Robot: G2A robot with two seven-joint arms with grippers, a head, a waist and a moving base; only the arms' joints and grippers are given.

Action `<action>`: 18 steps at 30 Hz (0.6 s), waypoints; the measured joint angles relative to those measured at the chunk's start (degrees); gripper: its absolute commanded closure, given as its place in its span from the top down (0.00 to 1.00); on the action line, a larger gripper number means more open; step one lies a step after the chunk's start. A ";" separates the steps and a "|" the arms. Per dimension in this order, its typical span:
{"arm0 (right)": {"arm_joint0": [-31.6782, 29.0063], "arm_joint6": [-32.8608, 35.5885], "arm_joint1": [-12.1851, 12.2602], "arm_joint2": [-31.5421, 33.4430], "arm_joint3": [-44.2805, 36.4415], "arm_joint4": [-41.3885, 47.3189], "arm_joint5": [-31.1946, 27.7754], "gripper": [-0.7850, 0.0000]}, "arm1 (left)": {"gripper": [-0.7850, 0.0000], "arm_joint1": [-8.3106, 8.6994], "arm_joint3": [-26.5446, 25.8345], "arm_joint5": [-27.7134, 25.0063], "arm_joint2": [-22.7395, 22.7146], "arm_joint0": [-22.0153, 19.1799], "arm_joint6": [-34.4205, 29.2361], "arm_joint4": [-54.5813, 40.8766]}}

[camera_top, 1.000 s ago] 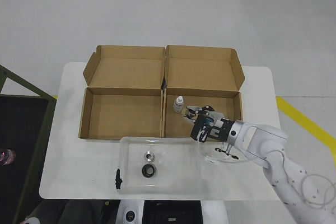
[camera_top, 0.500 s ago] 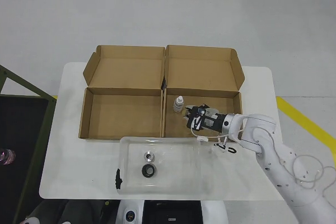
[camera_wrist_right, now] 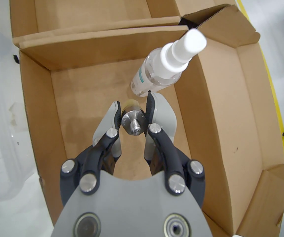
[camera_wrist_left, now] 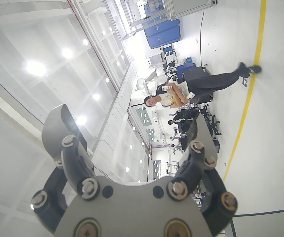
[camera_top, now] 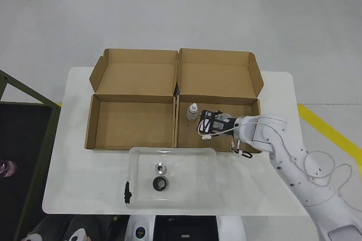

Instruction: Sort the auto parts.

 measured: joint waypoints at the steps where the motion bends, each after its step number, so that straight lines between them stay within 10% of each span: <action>1: 0.55 0.45 -0.17 -0.46 0.81 0.18 -0.10 0.00 | 1.00 0.00 0.00 0.00 0.00 0.00 0.00 0.00; 13: 3.74 4.01 -1.52 -4.29 5.42 -0.09 -0.42 0.15 | 1.00 0.00 0.00 0.00 0.00 0.00 0.00 0.00; 18: 4.19 3.95 -1.94 -5.19 6.34 -0.05 -0.09 0.41 | 1.00 0.00 0.00 0.00 0.00 0.00 0.00 0.00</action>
